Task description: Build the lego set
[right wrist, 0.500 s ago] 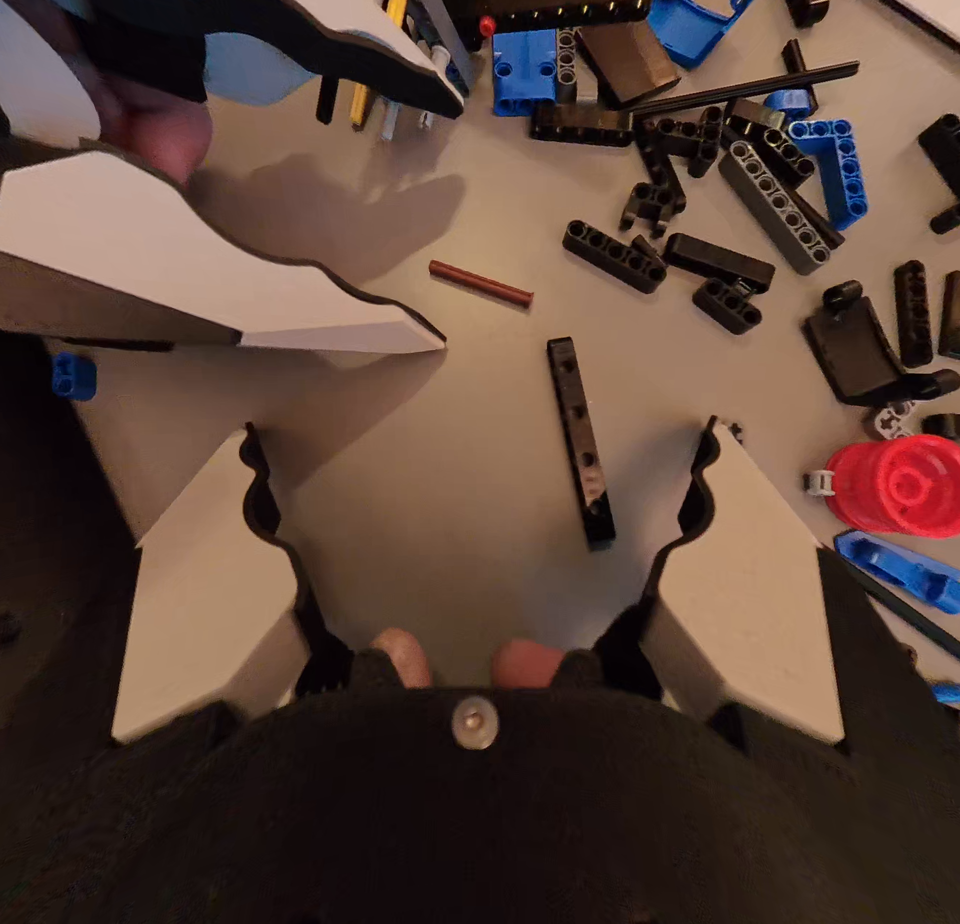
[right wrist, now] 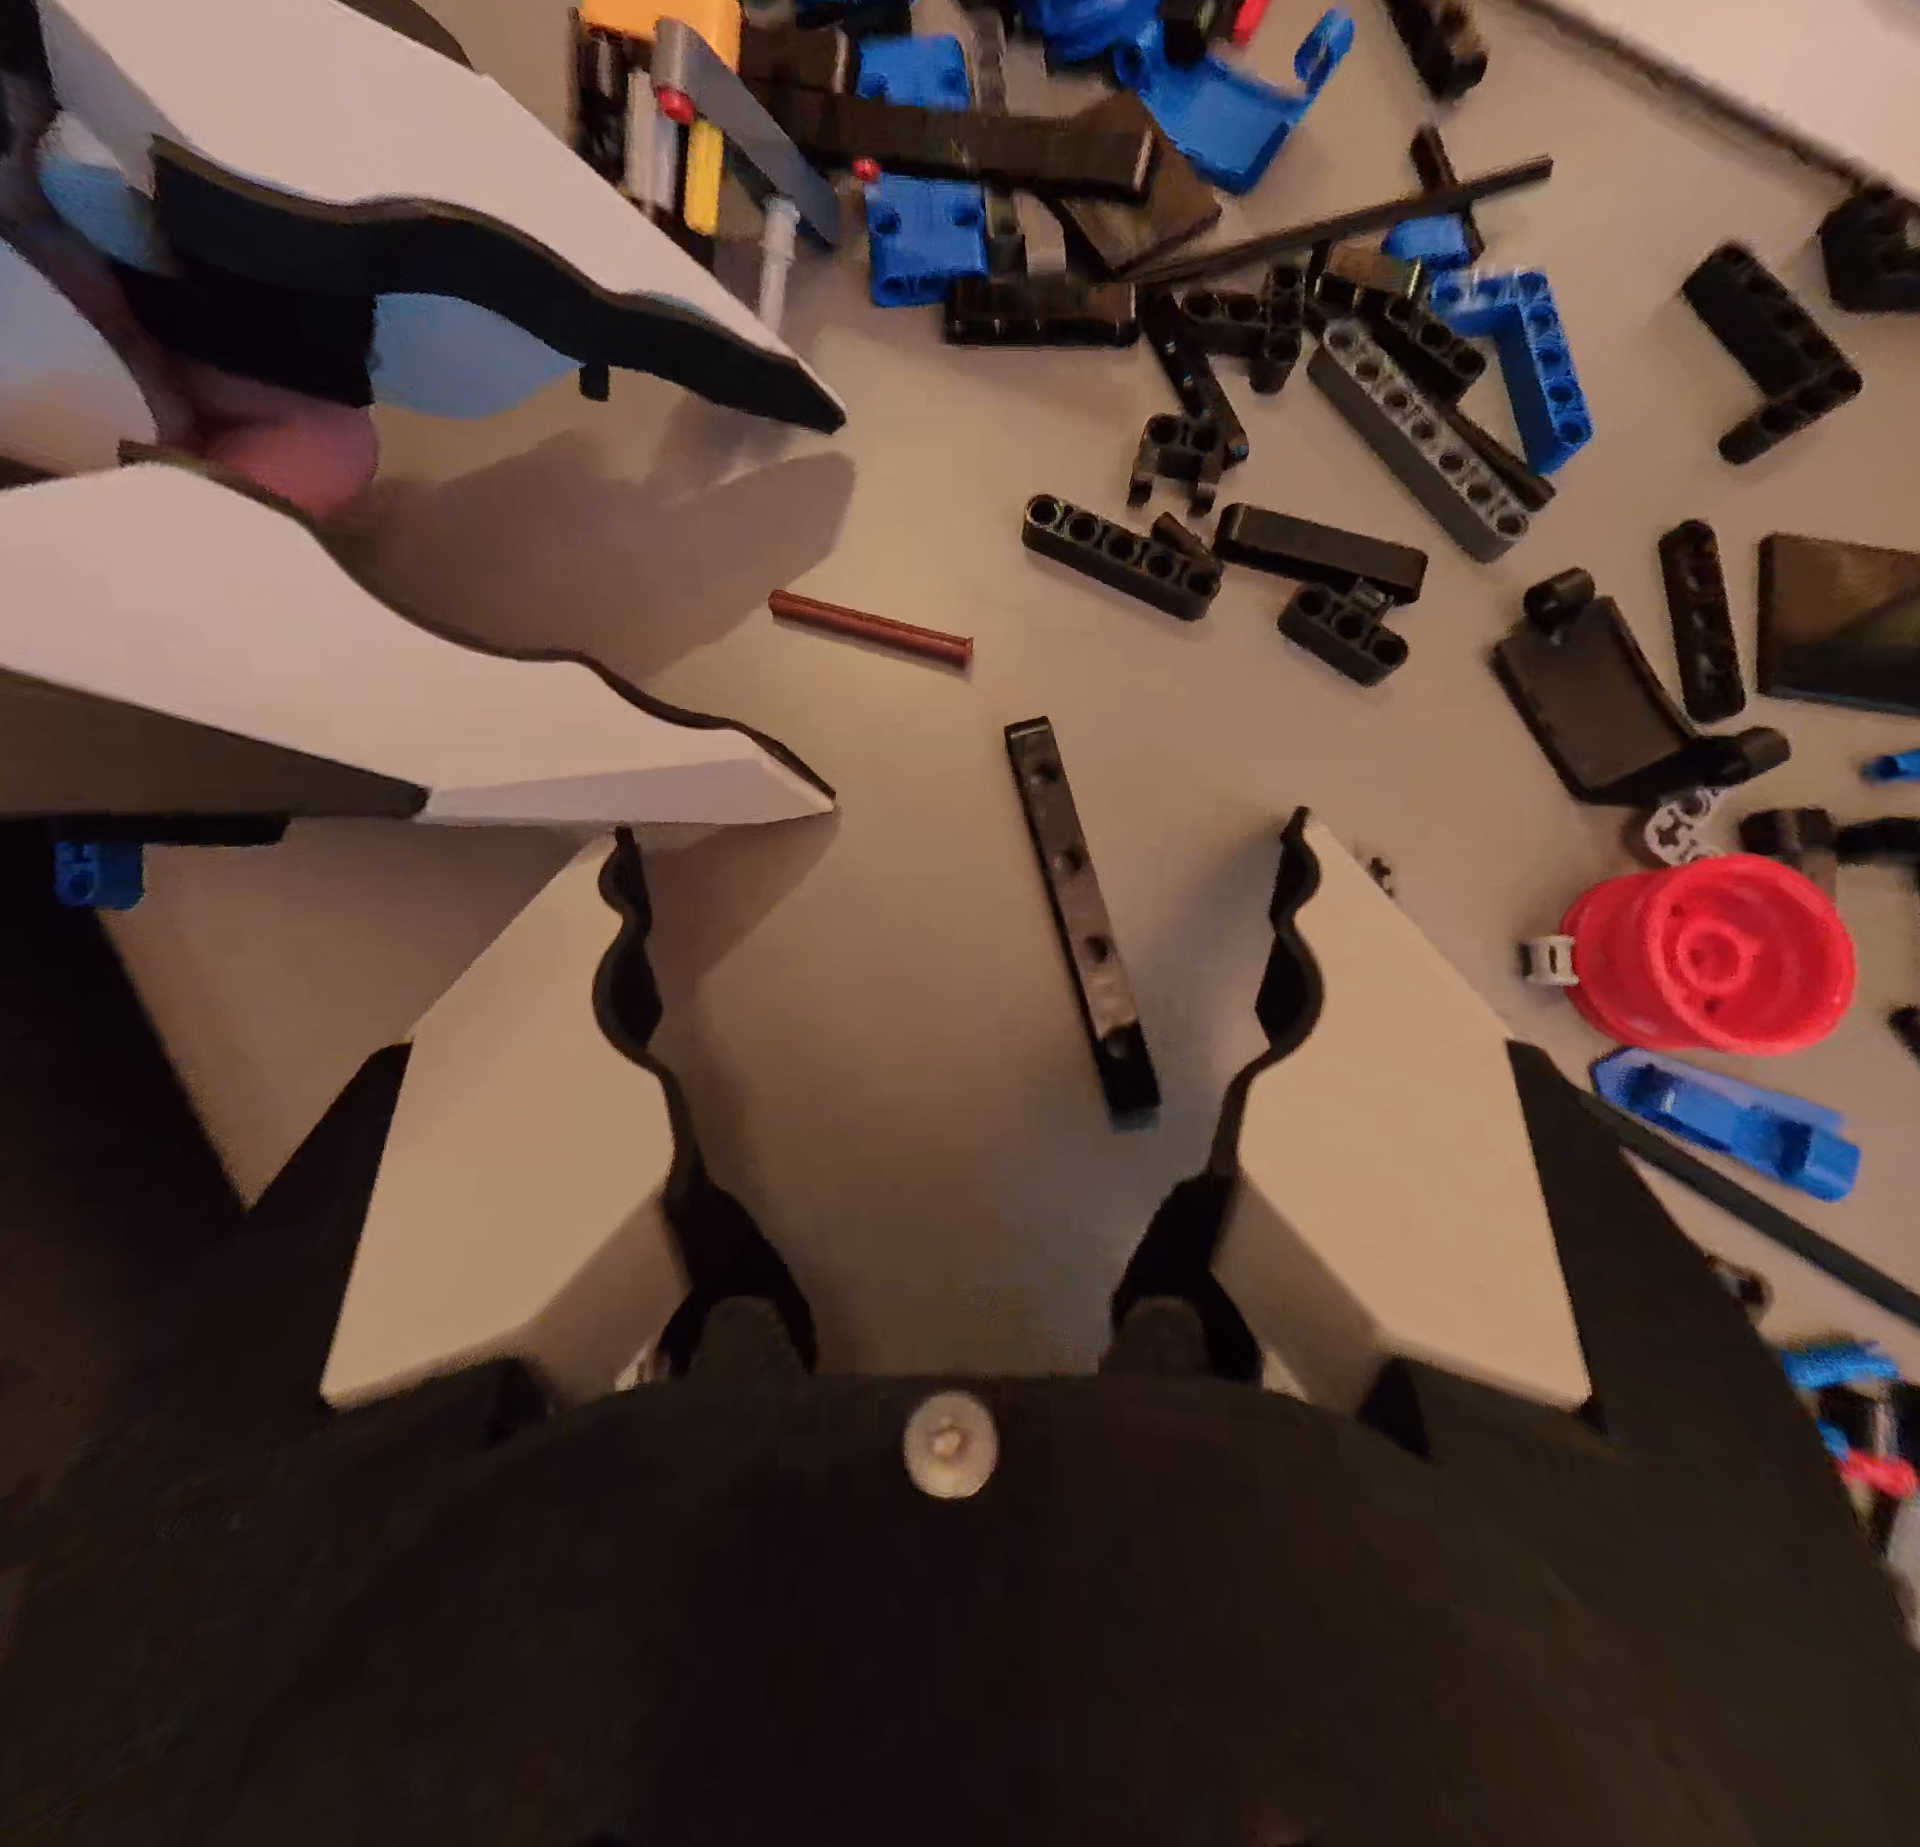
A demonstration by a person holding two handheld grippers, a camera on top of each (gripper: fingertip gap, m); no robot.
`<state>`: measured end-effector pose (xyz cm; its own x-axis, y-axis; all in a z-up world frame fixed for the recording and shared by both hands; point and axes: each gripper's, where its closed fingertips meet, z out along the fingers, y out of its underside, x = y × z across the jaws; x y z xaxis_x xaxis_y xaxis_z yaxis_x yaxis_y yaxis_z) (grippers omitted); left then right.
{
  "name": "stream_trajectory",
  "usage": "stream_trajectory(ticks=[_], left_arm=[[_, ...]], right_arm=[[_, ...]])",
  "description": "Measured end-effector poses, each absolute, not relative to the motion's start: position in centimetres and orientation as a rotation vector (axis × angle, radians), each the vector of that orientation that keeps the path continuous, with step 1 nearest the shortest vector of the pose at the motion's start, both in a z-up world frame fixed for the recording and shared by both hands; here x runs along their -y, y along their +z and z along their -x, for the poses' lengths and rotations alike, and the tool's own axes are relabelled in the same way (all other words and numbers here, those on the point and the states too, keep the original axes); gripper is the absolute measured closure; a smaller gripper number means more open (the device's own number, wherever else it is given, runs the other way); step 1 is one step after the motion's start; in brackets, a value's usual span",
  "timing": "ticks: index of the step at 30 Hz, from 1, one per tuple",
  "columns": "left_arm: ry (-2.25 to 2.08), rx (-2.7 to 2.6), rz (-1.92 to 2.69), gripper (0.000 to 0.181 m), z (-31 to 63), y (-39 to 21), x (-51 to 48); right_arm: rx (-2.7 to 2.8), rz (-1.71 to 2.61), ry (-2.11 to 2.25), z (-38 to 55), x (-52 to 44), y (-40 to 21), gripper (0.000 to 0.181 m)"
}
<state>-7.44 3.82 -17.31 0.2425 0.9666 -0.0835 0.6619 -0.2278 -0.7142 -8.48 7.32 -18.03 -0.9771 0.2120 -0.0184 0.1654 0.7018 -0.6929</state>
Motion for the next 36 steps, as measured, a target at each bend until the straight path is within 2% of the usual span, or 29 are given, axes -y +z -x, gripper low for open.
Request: stream_trajectory(ticks=[3,12,19,21,24,36], left_arm=[[0.743,1.482,1.963,0.106,7.5,-17.3,-3.6],[0.777,1.556,1.921,0.12,7.8,-17.3,-2.5],[0.751,1.543,1.916,0.115,8.1,-17.3,-3.0],[0.732,1.547,1.908,0.115,8.1,-17.4,-3.0],[0.717,1.536,1.913,0.115,8.2,-17.4,-3.3],[0.708,1.535,1.911,0.112,8.3,-17.5,-3.4]], right_arm=[[2.823,0.294,1.186,8.4,-7.2,-18.0,0.062],[2.824,0.305,1.185,8.5,-7.2,-18.0,0.062],[2.823,0.302,1.183,8.4,-7.1,-18.0,0.06],[2.83,0.291,1.177,8.3,-6.7,-18.2,0.051],[2.862,0.236,1.146,7.9,-6.1,-18.6,0.026],[2.874,0.229,1.142,8.1,-5.8,-18.7,0.025]])
